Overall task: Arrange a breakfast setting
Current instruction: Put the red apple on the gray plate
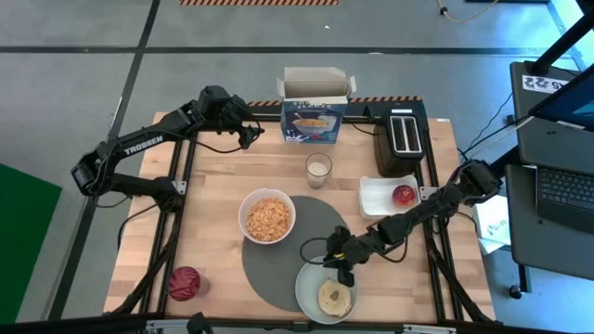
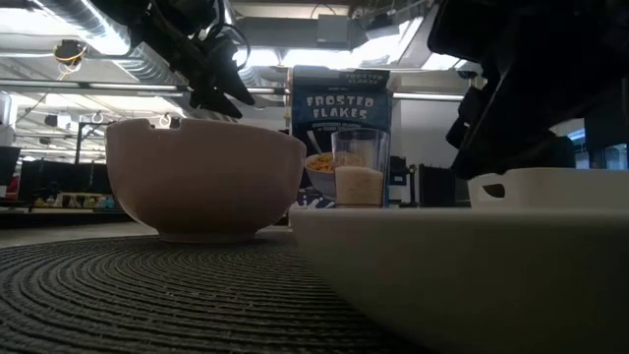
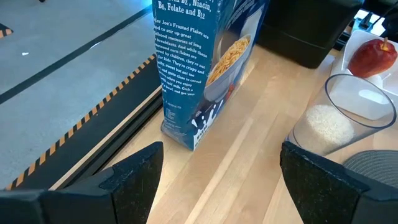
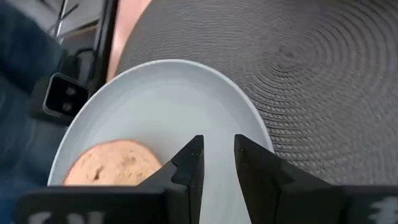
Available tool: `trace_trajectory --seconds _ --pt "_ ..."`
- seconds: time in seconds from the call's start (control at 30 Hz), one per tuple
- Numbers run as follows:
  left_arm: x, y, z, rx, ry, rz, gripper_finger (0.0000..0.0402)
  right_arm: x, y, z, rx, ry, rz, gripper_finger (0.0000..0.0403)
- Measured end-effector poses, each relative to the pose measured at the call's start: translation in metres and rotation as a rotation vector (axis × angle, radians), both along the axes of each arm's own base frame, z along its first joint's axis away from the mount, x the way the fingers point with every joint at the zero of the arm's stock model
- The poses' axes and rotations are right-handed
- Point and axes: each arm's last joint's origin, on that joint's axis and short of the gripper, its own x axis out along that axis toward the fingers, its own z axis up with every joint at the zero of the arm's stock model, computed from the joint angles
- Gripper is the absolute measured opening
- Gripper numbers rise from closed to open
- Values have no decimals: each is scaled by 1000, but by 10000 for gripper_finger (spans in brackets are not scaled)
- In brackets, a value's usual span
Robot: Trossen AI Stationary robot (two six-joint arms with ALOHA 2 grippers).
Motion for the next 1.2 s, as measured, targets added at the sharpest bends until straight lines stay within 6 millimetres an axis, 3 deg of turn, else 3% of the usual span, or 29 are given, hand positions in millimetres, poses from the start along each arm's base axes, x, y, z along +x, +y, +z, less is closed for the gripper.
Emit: trace_trajectory --seconds 0.3,0.57,0.7,1.2 --pt "0 0 0 0 0 0 309 2 4 -12 -59 18 182 90" --pt "0 0 0 0 0 0 309 32 8 -25 -137 -1 283 90" --pt "0 0 0 0 0 0 309 44 8 -26 -160 -12 286 90" --pt "0 0 0 6 4 -5 309 48 -6 -29 -273 19 250 90"
